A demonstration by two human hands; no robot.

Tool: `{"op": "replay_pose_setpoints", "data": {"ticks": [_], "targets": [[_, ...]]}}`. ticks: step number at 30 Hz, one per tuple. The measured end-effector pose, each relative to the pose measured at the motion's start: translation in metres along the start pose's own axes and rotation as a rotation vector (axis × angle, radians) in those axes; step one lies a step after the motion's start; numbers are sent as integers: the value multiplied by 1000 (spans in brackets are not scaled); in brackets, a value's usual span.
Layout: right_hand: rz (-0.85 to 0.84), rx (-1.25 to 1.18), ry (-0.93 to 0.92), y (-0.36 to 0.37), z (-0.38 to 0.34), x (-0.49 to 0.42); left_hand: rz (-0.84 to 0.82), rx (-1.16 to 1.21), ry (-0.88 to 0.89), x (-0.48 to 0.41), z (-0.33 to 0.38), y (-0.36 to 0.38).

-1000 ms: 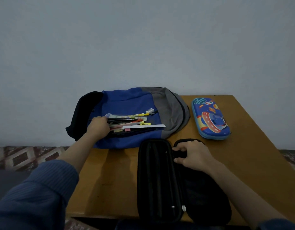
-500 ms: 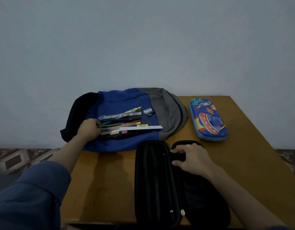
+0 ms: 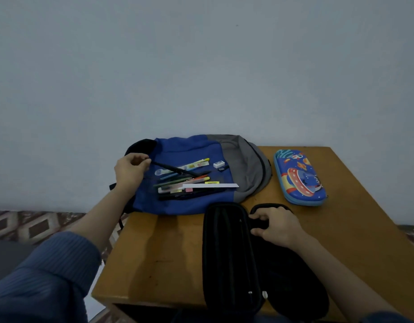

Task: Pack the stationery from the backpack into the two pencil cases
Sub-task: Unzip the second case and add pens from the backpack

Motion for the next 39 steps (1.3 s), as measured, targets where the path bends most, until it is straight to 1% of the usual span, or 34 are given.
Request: {"op": "replay_pose_setpoints", "data": {"ticks": [5, 11, 13, 15, 17, 19, 23, 27, 30, 34, 37, 39], "targets": [[8, -15, 5, 1, 0, 2, 59, 194, 23, 5, 18, -10], [10, -31, 15, 2, 2, 2, 123, 216, 179, 31, 51, -14], [11, -34, 13, 2, 2, 2, 85, 253, 195, 47, 61, -10], [16, -38, 7, 2, 2, 3, 0, 269, 193, 65, 65, 1], [20, -38, 0, 2, 2, 3, -79, 229, 183, 83, 61, 16], [23, -39, -1, 3, 2, 4, -124, 202, 170, 99, 51, 30], [34, -40, -5, 2, 2, 5, -102, 154, 176, 118, 31, 46], [40, -42, -10, 3, 3, 5, -65, 214, 119, 125, 18, 51], [39, -43, -13, 3, 3, 5, -101, 317, -13, 126, 5, 54], [45, -38, -15, 4, 3, 5, -189, 332, -192, 128, -11, 62], [50, -34, -13, 3, 3, 5, -280, 288, -233, 135, -14, 71], [49, -28, -14, 2, 3, 5, -367, 202, -250, 142, -13, 79]]}}
Point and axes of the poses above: each hand's wrist, its own x-axis away from the middle knuckle, its own y-axis out of the palm, z = x × y, the point moved 4 cm from there along -x, towards the middle knuckle, and after that the axes turned 8 degrees about -y, right-handed, at the moved point
